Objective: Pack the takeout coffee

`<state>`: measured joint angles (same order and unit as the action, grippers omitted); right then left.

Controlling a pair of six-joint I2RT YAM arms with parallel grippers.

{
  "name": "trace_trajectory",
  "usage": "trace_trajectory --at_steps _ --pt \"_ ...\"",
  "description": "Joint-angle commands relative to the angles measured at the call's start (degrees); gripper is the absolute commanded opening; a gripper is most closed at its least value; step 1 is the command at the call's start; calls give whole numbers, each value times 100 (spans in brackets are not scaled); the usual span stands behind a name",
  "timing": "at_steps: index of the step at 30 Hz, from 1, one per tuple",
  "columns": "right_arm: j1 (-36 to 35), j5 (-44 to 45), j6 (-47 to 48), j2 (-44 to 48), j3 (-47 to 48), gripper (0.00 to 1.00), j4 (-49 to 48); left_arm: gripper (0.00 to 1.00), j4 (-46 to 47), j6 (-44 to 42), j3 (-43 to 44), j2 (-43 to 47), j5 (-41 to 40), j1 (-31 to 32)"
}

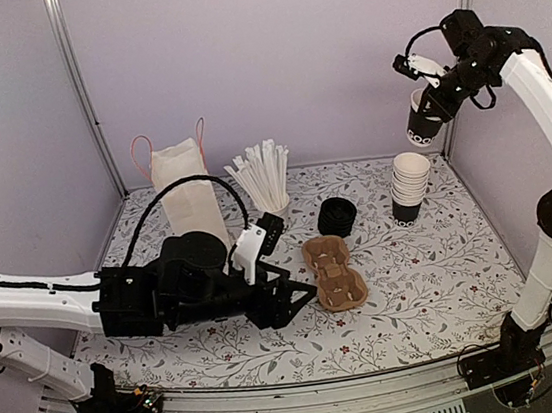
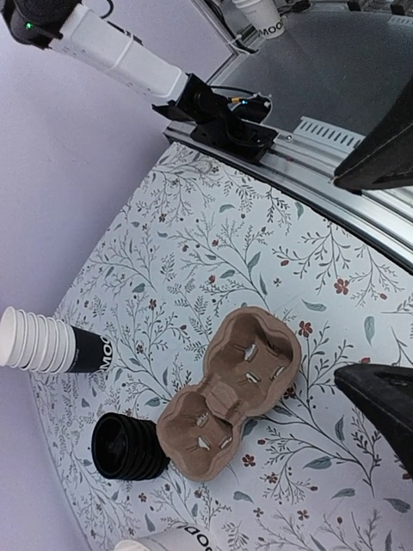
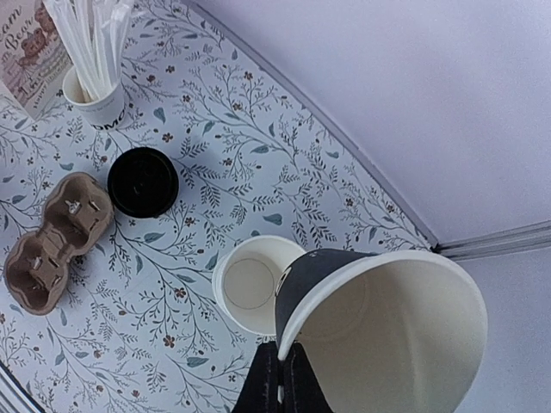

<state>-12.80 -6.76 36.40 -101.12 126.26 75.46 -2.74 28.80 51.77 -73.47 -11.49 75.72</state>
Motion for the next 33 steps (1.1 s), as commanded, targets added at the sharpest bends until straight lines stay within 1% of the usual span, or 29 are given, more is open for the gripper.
trace_trajectory --at_steps 1,3,6,9,12,14,15,17,19,23,24,25,29,33 --pt "-22 -586 145 598 187 0 285 70 -567 329 464 -422 -211 -182" --pt "-23 -1053 229 876 -245 0 218 69 -829 604 693 -710 -265 -271" --pt "-28 -1617 367 1614 -1564 0 -370 66 -1132 1065 1049 -1228 -280 -427" --pt "-21 -2500 656 2422 -2993 0 -887 65 -1266 1326 1340 -1753 -82 -564" --pt "-38 -3019 828 2929 -3954 0 -1105 65 -1301 1496 1511 -2180 212 -735" --pt "-39 -3109 850 3239 -4399 0 -1186 67 -1171 1560 1514 -2394 390 -857" --pt "-40 -3138 851 3345 -4609 0 -1237 71 -1106 1616 1509 -2493 426 -900" --pt "-43 -3177 828 3614 -4970 0 -1321 75 -1080 1697 1564 -2720 478 -990" --pt "-45 -3194 816 3877 -5168 0 -1328 77 -925 1692 1594 -2922 567 -1063" --pt "-45 -3151 821 4152 -5259 0 -1272 81 -492 1777 1647 -3272 702 -1320" --pt "-47 -3170 810 4166 -5247 0 -1259 88 -382 1763 1663 -3356 776 -1409" --pt "-40 -3189 801 4190 -5235 0 -1243 98 -272 1724 1696 -3439 872 -1481" --pt "-39 -3244 730 4223 -5126 0 -1230 100 157 1233 2004 -3869 1282 -1577" --pt "-39 -3192 647 4264 -5073 0 -1336 100 178 917 2574 -4503 1838 -1538"
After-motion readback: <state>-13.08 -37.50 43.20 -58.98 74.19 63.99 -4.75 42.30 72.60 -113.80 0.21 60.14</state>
